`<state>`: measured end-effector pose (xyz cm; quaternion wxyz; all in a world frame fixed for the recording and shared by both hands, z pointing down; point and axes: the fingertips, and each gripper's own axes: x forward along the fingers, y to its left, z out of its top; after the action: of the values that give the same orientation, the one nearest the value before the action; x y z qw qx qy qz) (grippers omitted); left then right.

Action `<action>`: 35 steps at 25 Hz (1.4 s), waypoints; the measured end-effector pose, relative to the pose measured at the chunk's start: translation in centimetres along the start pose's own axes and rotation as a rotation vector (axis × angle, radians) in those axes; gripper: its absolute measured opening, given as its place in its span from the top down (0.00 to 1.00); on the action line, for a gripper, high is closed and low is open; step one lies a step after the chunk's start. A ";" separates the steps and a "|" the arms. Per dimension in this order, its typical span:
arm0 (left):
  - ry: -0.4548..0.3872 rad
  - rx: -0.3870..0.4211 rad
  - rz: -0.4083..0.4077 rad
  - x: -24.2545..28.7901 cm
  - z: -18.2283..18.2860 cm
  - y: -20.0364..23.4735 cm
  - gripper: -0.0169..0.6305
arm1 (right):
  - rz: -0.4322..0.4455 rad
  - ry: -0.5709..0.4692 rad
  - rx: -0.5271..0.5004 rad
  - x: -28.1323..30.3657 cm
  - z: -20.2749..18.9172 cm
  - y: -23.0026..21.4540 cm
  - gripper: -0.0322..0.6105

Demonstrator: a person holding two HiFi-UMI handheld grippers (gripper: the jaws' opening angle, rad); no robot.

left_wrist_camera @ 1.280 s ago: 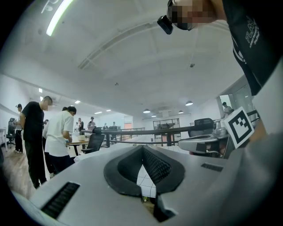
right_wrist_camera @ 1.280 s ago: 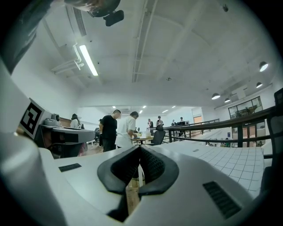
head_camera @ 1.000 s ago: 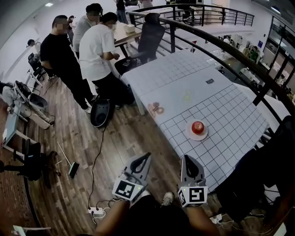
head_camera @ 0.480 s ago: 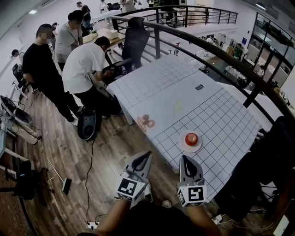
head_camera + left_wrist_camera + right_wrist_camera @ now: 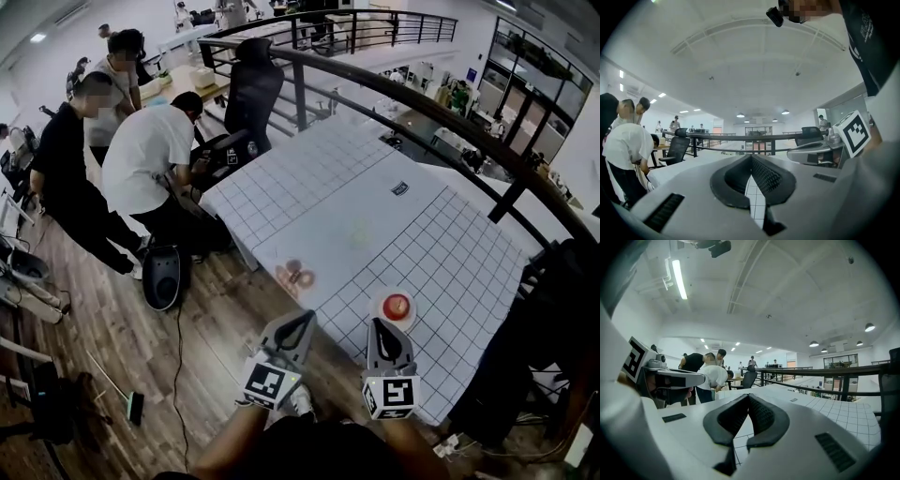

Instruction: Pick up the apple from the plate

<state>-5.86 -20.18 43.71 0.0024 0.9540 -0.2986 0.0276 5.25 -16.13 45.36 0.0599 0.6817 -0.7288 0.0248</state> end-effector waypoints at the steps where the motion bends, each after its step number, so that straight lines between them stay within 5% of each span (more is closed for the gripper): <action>1: 0.004 -0.002 -0.011 -0.1 -0.3 0.5 0.94 | -0.010 0.009 0.002 0.4 -0.2 0.4 0.91; 17: 0.012 -0.014 -0.181 7.0 -1.4 -0.3 0.94 | -0.183 0.073 0.022 1.1 -2.2 -5.8 0.91; 26: 0.083 -0.003 -0.195 12.2 -3.1 -2.4 0.94 | -0.172 0.143 0.048 1.3 -5.4 -10.6 0.91; 35: 0.204 -0.018 -0.148 15.3 -7.8 -4.0 0.94 | -0.067 0.236 0.050 3.0 -10.6 -12.2 0.90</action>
<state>8.63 -25.44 52.40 0.0435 0.9655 -0.2261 0.1217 17.78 -18.72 55.68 0.1292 0.6993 -0.6926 0.1210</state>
